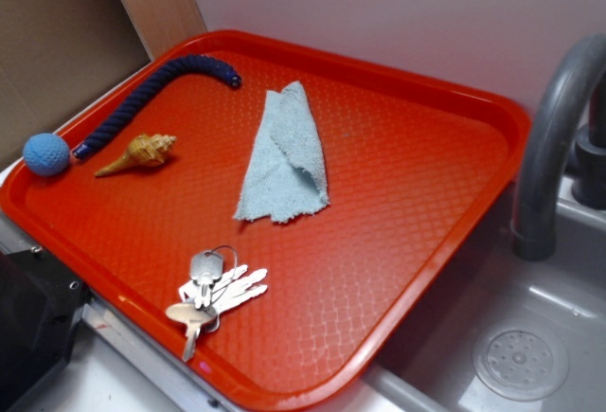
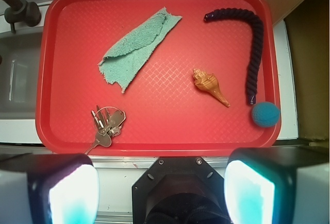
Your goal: Grab the blue ball.
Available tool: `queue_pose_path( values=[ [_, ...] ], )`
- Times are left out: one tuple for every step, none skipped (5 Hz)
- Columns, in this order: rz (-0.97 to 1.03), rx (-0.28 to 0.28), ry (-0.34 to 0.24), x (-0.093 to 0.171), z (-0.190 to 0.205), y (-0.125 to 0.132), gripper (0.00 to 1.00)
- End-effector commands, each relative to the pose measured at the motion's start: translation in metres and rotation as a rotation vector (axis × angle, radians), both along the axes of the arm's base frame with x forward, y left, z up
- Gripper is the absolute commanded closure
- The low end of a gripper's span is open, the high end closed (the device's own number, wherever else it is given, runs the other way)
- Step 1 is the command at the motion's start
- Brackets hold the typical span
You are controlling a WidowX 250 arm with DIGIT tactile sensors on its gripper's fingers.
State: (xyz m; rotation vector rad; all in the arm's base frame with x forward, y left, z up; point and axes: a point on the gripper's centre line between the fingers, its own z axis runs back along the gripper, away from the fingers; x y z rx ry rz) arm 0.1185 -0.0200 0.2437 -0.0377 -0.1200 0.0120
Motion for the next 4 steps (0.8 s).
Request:
queue_pose_path(
  values=[
    [0.0,0.0,0.0,0.0,0.0,0.0,0.0],
    [0.1,0.215,-0.066,0.009,-0.032,0.021,0.0],
    [0.296,0.272,-0.054,0.015,-0.061,0.057,0.0],
    [0.55,0.281,-0.064,0.015,-0.085,0.094,0.0]
  ],
)
